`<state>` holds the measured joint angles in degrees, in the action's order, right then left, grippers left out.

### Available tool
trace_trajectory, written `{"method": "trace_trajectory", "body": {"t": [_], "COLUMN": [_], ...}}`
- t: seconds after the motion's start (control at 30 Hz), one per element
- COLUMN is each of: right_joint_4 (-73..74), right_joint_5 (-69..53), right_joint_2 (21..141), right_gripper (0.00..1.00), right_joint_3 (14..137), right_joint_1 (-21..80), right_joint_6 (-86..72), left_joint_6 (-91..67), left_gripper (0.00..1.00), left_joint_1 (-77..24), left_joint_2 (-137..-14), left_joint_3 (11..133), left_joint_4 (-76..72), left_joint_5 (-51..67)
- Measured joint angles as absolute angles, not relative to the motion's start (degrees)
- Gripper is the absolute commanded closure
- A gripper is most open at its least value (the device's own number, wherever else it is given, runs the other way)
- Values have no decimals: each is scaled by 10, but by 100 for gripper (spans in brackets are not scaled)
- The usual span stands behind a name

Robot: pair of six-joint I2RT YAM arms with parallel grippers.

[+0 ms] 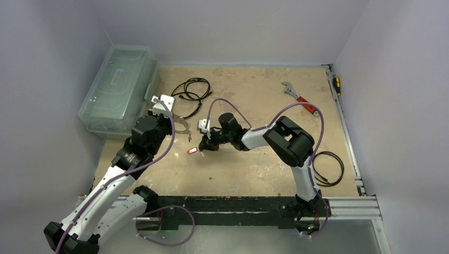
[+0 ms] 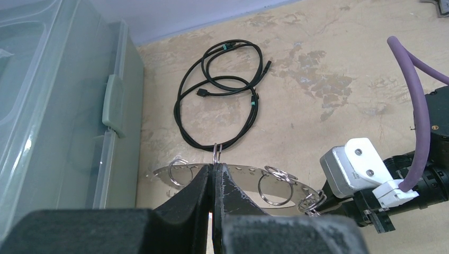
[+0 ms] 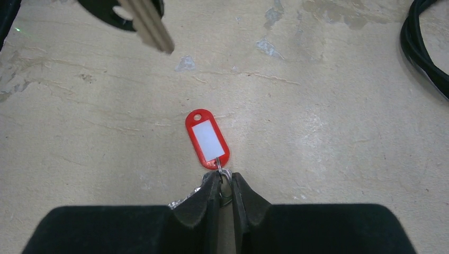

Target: Put the keys on the keyring

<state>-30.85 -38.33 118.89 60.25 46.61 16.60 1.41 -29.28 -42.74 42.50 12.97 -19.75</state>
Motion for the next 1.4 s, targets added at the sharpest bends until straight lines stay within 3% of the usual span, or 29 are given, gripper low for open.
{"method": "trace_trajectory", "body": {"t": [0.3,0.63,1.0,1.4], "right_joint_4": [-304,-300,-279,-354], "right_joint_5": [-383,-386,-400,-400], "right_joint_2": [1190,1199,1198,1138], "right_gripper": [87,100,100,100], "right_joint_3": [608,618,625,548], "right_joint_1": [468,473,474,474], "right_joint_6": [170,173,174,112], "left_joint_6": [14,18,18,24], "left_gripper": [100,100,100,100], "left_joint_1": [-293,-293,-293,-293], "left_joint_2": [-429,-431,-431,-430], "left_joint_3": [425,425,425,424], "left_joint_4": [130,130,130,130], "left_joint_5": [-197,-197,-197,-197]}}
